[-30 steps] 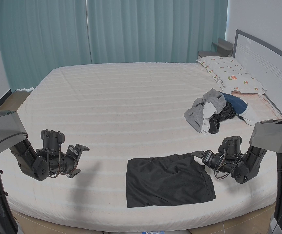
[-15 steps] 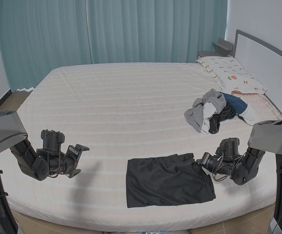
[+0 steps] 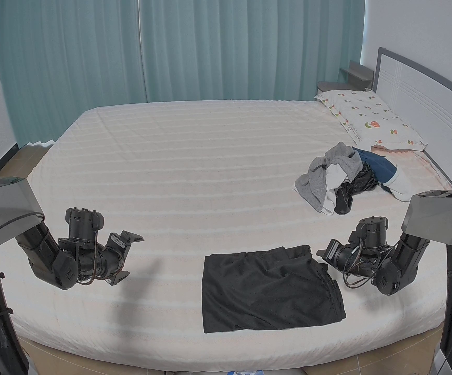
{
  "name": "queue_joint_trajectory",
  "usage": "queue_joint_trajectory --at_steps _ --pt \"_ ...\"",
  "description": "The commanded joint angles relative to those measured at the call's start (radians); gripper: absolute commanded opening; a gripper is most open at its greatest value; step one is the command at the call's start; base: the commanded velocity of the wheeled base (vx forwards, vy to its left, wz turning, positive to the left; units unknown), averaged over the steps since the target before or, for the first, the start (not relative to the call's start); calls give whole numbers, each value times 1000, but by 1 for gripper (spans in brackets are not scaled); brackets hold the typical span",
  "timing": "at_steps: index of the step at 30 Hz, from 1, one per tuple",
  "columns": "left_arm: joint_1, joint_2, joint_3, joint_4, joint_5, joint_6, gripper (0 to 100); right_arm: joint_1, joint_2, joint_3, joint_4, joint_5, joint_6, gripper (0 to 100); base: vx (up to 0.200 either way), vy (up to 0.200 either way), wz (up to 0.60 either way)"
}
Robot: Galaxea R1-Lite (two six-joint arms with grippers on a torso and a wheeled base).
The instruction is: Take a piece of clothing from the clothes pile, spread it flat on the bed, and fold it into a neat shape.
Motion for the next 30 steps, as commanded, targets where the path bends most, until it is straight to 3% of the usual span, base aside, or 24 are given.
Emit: queue_joint_trajectory --at_steps 1,2,11,15,19,28,29,30 --pt "0 2 0 -1 0 -1 100 18 0 2 0 1 0 0 0 0 0" --pt "0 2 0 -1 0 -1 100 24 -2 4 0 1 -2 100 0 0 0" --pt "0 2 0 -1 1 -1 100 65 1 -21 14 -25 -60 100 0 0 0" --pt "0 3 -1 -1 1 -1 100 76 -20 -67 86 -101 -83 100 0 0 0" --pt "0 5 -1 -1 4 -1 100 68 -25 -131 206 -99 -146 100 0 0 0" --pt "-16 26 3 -40 58 -1 100 97 37 -171 224 -85 -174 100 0 0 0" --pt "-16 29 5 -51 58 -1 100 97 35 -173 239 -85 -186 0 0 0 0" --pt "-16 31 5 -54 58 -1 100 97 35 -173 246 -85 -189 0 0 0 0"
